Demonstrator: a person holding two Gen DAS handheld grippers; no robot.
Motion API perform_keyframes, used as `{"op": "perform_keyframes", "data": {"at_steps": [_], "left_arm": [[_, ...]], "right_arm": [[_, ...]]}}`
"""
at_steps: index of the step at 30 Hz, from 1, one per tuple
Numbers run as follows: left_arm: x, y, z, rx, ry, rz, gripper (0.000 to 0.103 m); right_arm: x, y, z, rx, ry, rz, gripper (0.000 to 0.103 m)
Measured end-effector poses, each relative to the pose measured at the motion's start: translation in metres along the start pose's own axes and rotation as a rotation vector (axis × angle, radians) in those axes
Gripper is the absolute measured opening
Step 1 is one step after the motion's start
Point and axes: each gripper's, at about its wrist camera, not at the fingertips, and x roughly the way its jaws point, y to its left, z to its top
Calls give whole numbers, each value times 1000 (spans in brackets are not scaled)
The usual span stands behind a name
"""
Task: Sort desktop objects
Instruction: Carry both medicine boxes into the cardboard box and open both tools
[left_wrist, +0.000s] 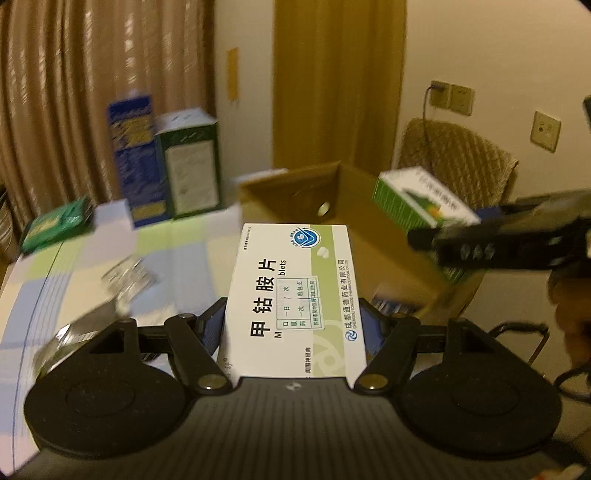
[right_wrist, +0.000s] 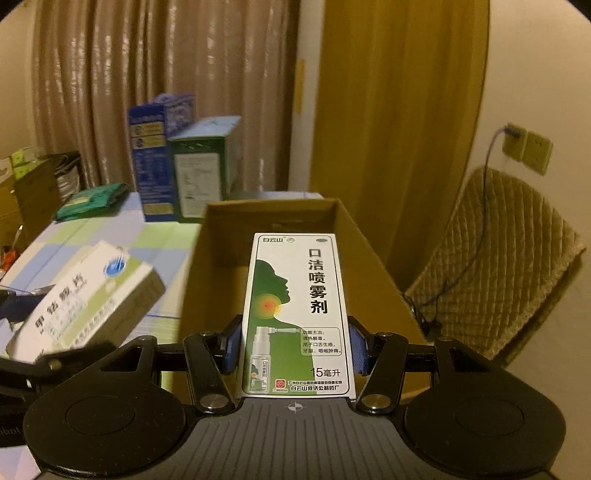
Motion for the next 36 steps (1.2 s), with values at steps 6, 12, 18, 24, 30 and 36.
{"op": "perform_keyframes", "data": {"at_steps": [6,12,18,24,30,36], "left_arm": [[40,-28,26,-41,12,-46,67],[68,-40,35,-41,28,-60,67],[85,-40,41,-64,38,-64,67],[99,-42,42,-78,51,-86,67],[92,-35,40,-82,16,-85,67],[71,-16,33,-102,-7,-50,67]], "right_arm": [[22,-31,0,19,47,-11,53],[42,-44,1,28,66,-5,53],[56,-48,4,28,72,-14,53],[63,-53,2,30,84,-25,53],[61,-55,-3,36,86,-23,53],[61,-50,-2,44,79,1,53]]}}
